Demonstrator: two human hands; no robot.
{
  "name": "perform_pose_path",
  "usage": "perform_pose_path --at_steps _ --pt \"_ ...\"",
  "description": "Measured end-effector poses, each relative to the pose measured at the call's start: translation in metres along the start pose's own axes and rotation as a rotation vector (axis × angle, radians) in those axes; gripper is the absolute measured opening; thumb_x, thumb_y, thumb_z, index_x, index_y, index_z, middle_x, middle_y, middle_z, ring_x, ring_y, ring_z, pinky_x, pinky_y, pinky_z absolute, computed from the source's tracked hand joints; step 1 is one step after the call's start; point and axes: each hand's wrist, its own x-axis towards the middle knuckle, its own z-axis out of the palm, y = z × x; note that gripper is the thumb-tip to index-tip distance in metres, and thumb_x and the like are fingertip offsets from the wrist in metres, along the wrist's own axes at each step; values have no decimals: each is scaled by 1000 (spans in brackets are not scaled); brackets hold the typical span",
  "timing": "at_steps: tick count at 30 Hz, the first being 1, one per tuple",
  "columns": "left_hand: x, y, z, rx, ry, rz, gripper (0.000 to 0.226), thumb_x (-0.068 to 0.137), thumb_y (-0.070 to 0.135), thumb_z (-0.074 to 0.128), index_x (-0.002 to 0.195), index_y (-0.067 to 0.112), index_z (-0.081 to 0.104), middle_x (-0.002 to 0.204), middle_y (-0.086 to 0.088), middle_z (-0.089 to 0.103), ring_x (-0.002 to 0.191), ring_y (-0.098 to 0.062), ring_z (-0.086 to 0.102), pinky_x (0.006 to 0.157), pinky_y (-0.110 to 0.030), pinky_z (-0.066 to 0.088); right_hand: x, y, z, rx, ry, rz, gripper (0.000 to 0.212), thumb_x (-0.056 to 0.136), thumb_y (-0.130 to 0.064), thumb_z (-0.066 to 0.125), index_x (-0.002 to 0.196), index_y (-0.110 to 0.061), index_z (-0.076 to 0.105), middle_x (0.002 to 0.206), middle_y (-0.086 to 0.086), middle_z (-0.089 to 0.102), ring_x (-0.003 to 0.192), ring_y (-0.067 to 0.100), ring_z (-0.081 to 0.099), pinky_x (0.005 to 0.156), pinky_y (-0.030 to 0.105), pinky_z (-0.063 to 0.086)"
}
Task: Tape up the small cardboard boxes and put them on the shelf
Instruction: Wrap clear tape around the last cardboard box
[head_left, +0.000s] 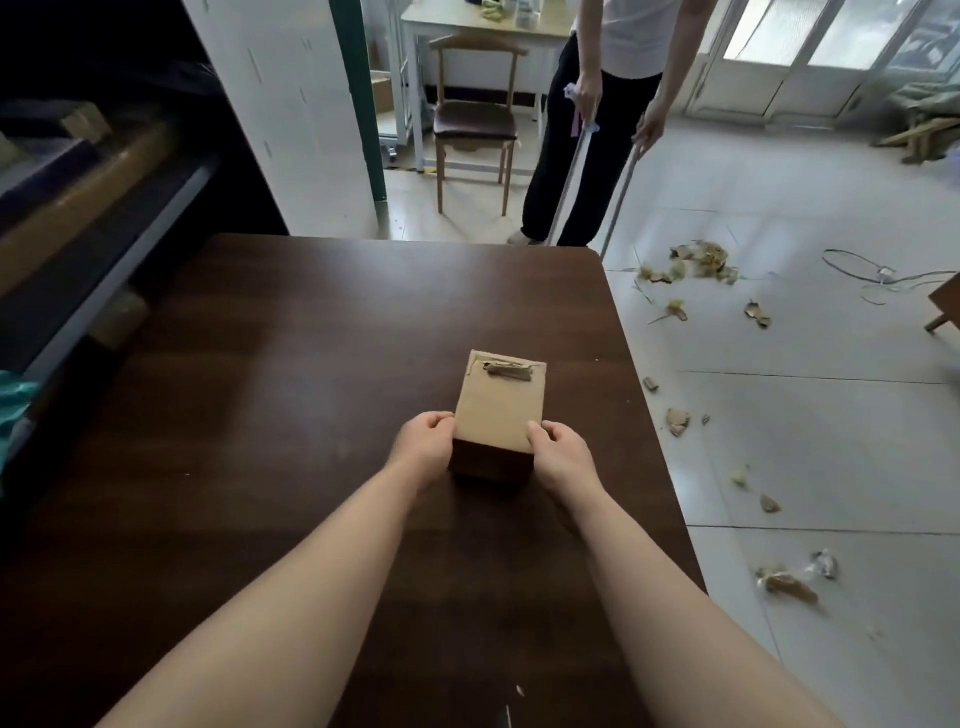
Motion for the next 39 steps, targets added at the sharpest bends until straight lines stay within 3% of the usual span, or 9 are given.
perform_pose_path --at_steps 3,9,12,18,22,28,33,36,39 --pt "-24 -21 -27 -37 14 -28 19 97 25 47 104 20 64 111 -4 67 105 -22 61 92 -40 49 -35 2 11 -8 -22 -20 47 99 -35 47 138 -8 49 134 6 56 123 22 51 105 38 41" --pt "-91 -73 -84 35 -34 -49 31 93 27 53 122 21 63 110 -5 69 96 -24 65 78 -36 53 -127 17 40 -28 -69 -21 42 97 -36 50 127 -9 59 123 5 63 113 20 57 101 41 45" --pt "-125 -98 -104 63 -21 -55 32 93 26 54 123 18 64 114 -7 69 107 -30 63 88 -42 53 -177 32 56 -28 -82 8 39 98 -35 50 126 -10 59 120 3 63 111 18 57 99 39 47" --pt "-189 -154 -130 61 -49 -66 32 93 23 54 123 19 65 116 -1 69 106 -19 63 97 -41 51 -252 71 81 -40 -28 66 29 96 -35 53 112 -14 64 103 -1 65 102 17 59 89 34 48" --pt "-221 -187 -138 66 -47 -103 28 93 25 53 117 24 68 111 4 70 103 -16 63 95 -42 52 -290 95 93 -21 -9 118 25 95 -34 55 105 -12 62 102 3 66 96 17 59 80 30 47" --pt "-253 -209 -139 146 -69 -63 25 96 23 52 114 18 69 106 3 67 101 -18 61 93 -42 53 -318 123 96 -85 -22 193 21 95 -37 55 100 -17 58 98 -1 62 95 15 58 81 31 49" --pt "-266 -219 -134 201 -68 -63 16 95 21 54 90 19 69 89 0 69 89 -21 65 85 -43 56 -325 139 92 -174 -37 217 24 95 -36 55 98 -13 60 97 2 63 88 14 57 68 27 44" --pt "-270 -220 -132 305 -83 -45 21 96 22 53 107 13 68 95 0 67 90 -18 63 85 -37 55 -322 145 88 -249 -59 212 26 95 -34 55 107 -11 60 106 4 63 97 18 58 79 30 46" --pt "-268 -216 -130 371 -49 -4 36 94 24 57 128 12 57 121 -4 63 109 -19 59 95 -32 49 -315 141 85 -238 -4 80 31 94 -26 57 122 -17 52 118 4 54 106 19 58 90 32 48"
